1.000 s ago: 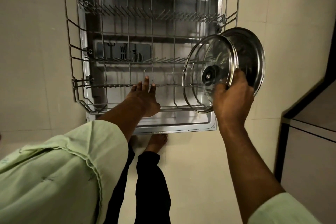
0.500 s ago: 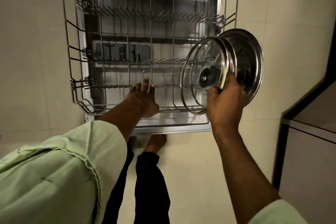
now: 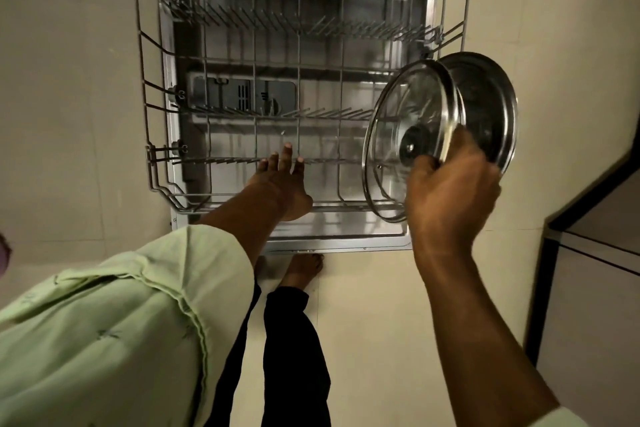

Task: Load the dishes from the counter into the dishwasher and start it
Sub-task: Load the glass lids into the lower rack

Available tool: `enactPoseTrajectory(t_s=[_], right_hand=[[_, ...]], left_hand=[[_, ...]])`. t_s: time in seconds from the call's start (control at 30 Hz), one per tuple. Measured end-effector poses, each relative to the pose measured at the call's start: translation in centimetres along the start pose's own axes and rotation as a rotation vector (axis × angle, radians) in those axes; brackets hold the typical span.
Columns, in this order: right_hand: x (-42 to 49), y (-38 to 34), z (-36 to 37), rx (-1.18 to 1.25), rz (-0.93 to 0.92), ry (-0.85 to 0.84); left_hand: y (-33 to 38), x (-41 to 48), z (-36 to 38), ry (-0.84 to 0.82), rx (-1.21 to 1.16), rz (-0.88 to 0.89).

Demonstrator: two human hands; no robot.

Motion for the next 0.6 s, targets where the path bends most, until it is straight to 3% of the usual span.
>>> enactPoseTrajectory(t_s=[0.17, 0.6], right_hand=[[-0.9, 0.7, -2.6, 0.04, -0.024, 0.017], [0.6, -0.5, -0.6, 0.053, 0.013, 0.012]], left_hand=[[0.2, -0.2, 0.0, 0.004, -0.003, -0.014], [0.1, -0.3, 0.0, 0.001, -0.001, -0.016]])
Point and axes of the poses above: each hand's wrist, its own x-axis towards the middle knuckle, its own z-axis out of the palm, y = z × x, the point moved 2 cm from there along x, towards the middle knuckle, and after that the axes turned 13 degrees about -y, right-handed, at the moved point
